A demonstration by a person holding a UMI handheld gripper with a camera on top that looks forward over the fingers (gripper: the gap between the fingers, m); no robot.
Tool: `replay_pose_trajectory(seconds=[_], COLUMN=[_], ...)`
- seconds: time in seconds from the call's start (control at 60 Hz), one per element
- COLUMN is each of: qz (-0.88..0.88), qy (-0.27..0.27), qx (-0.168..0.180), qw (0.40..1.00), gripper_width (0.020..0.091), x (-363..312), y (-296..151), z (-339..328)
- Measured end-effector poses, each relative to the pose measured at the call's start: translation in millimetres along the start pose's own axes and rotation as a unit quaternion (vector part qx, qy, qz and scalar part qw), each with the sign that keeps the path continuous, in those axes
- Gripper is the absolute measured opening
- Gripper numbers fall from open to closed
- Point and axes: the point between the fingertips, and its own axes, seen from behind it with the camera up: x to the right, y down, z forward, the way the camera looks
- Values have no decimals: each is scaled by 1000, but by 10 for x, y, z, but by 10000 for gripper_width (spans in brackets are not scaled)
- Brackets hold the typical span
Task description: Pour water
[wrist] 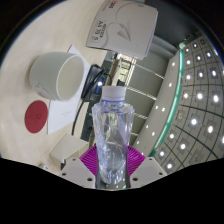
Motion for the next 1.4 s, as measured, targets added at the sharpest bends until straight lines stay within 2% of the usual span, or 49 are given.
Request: replay_pose_trajectory(seconds=[0.217, 0.4, 0.533, 0.65, 0.767, 0.9, 1.117, 1.3, 1.4], qz=[-110, -108, -27, 146, 335, 530, 709, 737, 745], qy=[3, -10, -26, -68, -102, -153, -236, -268, -281], qx=[12, 14, 11, -2, -3, 21, 25, 51, 50], qw=[994, 994, 999, 987, 937, 834, 664, 618, 603], gripper_width=[339, 337, 343, 341, 346, 344, 345, 344, 345], x=[-47, -109, -53, -4, 123, 213, -259, -683, -923], y=[-159, -185, -136, -59, -112, -291, -398, -553, -644], z=[-7, -25, -95, -172, -226, -289, -215, -194, -169])
